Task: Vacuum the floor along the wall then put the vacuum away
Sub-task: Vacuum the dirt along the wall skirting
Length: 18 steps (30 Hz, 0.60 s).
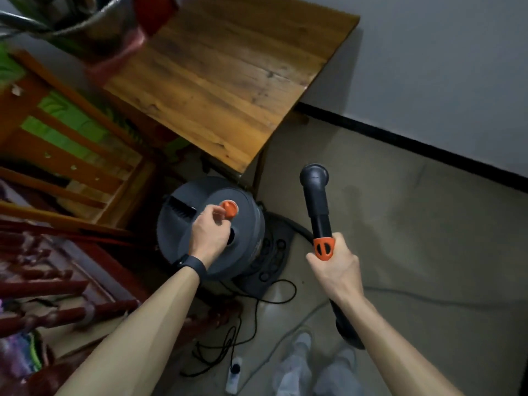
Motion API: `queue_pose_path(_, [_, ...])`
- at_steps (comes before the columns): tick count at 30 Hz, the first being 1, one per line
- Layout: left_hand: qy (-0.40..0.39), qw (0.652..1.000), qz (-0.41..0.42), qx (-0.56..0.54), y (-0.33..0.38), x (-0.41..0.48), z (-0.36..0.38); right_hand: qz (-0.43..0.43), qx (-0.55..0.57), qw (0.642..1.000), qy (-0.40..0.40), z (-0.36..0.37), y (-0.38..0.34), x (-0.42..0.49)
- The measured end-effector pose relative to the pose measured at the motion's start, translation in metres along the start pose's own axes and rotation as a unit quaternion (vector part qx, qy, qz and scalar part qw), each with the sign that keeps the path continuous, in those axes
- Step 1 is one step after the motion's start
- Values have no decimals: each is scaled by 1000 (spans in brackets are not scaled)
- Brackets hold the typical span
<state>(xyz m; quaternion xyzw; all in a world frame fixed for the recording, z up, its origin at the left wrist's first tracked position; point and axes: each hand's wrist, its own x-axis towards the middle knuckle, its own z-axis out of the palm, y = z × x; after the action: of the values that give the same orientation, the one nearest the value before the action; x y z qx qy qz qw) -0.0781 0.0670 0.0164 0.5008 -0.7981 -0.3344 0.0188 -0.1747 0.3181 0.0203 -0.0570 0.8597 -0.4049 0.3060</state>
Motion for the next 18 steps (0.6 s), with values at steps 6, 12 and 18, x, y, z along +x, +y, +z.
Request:
queue_pose_path(6, [37,959,58,273,-59,42,-43,-18,-37,998,-46,35,-9,17])
queue_pose_path(12, [-66,784,161,596,-96,102,-44,-12,-45,998,-51,64,6,18])
queue_pose_path(18, [-113,765,237,588,-81,133,-30,19,-23,999,-17,76,17,16])
